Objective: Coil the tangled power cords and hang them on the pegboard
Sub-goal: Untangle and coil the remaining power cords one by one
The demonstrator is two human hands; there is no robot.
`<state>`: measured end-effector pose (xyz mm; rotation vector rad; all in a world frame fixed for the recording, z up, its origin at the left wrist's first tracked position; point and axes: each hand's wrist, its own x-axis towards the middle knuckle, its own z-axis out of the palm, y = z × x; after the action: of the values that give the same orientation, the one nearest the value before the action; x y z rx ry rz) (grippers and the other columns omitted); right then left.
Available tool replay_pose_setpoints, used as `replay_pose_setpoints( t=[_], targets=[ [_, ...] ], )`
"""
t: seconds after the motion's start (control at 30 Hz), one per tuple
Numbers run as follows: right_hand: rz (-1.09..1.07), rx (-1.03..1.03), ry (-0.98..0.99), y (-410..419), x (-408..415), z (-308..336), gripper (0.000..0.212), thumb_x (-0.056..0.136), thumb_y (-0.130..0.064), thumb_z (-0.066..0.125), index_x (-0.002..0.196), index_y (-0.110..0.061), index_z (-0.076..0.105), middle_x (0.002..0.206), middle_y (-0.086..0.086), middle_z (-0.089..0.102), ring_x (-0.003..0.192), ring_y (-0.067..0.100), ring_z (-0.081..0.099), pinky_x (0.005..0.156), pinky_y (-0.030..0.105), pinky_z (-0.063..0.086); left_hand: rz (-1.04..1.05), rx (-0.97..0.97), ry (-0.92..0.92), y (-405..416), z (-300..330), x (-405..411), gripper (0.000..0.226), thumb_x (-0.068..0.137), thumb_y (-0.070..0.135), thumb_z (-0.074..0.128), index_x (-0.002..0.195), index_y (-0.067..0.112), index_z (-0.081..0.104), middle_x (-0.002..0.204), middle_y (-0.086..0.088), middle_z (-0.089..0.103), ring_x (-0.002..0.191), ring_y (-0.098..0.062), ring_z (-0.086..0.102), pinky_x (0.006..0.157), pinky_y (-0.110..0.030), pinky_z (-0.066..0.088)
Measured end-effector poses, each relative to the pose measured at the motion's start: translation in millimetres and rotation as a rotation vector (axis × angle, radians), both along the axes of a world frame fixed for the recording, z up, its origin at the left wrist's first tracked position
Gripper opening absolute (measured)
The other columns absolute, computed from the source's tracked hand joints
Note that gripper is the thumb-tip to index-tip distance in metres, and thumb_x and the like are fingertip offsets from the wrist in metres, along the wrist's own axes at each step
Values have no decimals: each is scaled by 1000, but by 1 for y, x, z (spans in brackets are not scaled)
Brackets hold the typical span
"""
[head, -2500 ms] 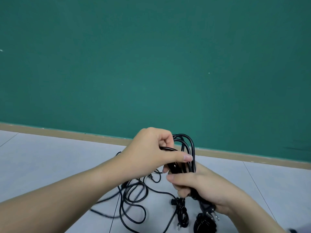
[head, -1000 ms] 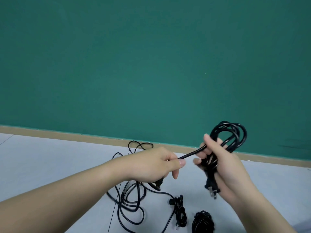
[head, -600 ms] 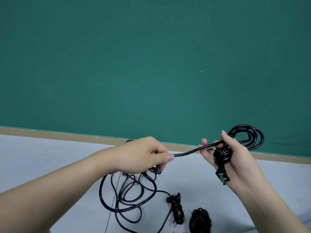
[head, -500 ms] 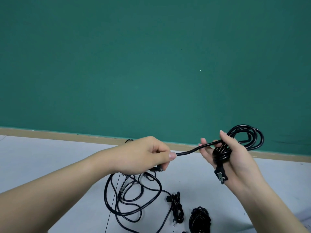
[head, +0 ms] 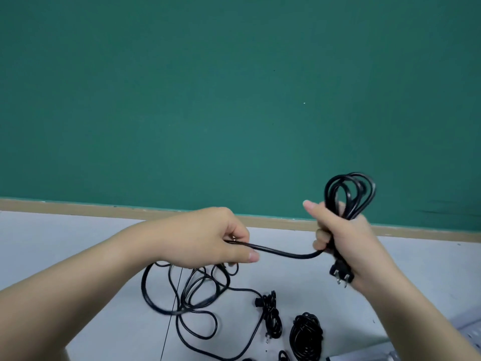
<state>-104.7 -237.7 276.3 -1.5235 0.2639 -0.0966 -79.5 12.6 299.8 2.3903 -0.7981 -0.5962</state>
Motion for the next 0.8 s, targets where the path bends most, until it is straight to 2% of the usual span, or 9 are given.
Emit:
replay_pose_setpoints(
  t=[0.13, 0.2, 0.27, 0.37, 0.43, 0.5, 0.57, 0.67, 0.8],
  targets=[
    [-132, -156, 50, -25, 1, 15, 41, 73, -49, 86, 85, -24, 57, 63, -1, 39, 50, 16, 41, 60, 33, 40, 44, -28, -93, 8, 2, 5, 49, 98, 50, 62, 70, 11, 51, 58, 5, 35, 54, -14, 29, 51, -26, 27],
    [-31, -165, 63, -24, -2, 12, 50, 63, -59, 87, 81, -24, 55, 63, -3, 42, 50, 14, 41, 58, 32, 41, 61, -92, -143, 11, 1, 7, 48, 98, 52, 60, 73, 11, 55, 62, -3, 38, 57, -14, 32, 54, -29, 29],
    [126, -244, 80, -15, -7, 3, 59, 55, -72, 88, 77, -26, 59, 61, -3, 47, 51, 14, 43, 61, 34, 40, 114, -188, -212, 9, 1, 7, 46, 98, 49, 59, 71, 12, 57, 59, 0, 38, 57, -12, 32, 53, -26, 28],
    [417, -344, 90, 9, -17, -12, 66, 42, -92, 75, 81, -39, 70, 59, -1, 52, 53, 14, 47, 62, 29, 39, 197, -322, -299, 2, 1, 6, 50, 100, 42, 59, 66, 9, 45, 58, 6, 29, 55, -11, 26, 51, -24, 23],
    [575, -317, 116, 23, -22, -11, 69, 48, -84, 79, 96, -35, 70, 61, -6, 56, 57, 12, 48, 63, 29, 41, 233, -355, -334, -4, -1, 5, 50, 100, 41, 59, 62, 13, 43, 55, 9, 29, 53, -10, 26, 50, -24, 23],
    [672, -290, 164, 30, -25, -9, 63, 55, -61, 80, 106, -26, 69, 63, -13, 56, 58, 9, 50, 63, 25, 42, 275, -392, -330, -10, -4, 5, 50, 100, 42, 60, 61, 15, 44, 53, 9, 30, 49, -9, 29, 50, -25, 23],
    [721, -226, 238, 31, -25, -10, 55, 62, -45, 79, 110, -20, 70, 67, -4, 52, 59, 13, 48, 62, 28, 41, 324, -431, -323, -14, -8, 4, 53, 101, 42, 60, 62, 13, 40, 56, 7, 26, 49, -9, 27, 50, -26, 22],
    [815, 67, 318, 29, -26, -10, 40, 73, -13, 63, 112, -7, 69, 77, 6, 42, 58, 15, 38, 52, 25, 36, 381, -443, -296, -17, -12, 4, 56, 99, 48, 61, 64, 10, 37, 58, 4, 23, 54, -14, 22, 49, -27, 20],
    [879, 445, 265, 20, -22, -5, 40, 68, -5, 60, 108, -7, 65, 79, 5, 38, 57, 11, 32, 43, 18, 34, 445, -450, -302, -18, -7, 5, 64, 94, 56, 60, 63, 7, 36, 57, 2, 23, 51, -14, 20, 46, -24, 18]
  ],
)
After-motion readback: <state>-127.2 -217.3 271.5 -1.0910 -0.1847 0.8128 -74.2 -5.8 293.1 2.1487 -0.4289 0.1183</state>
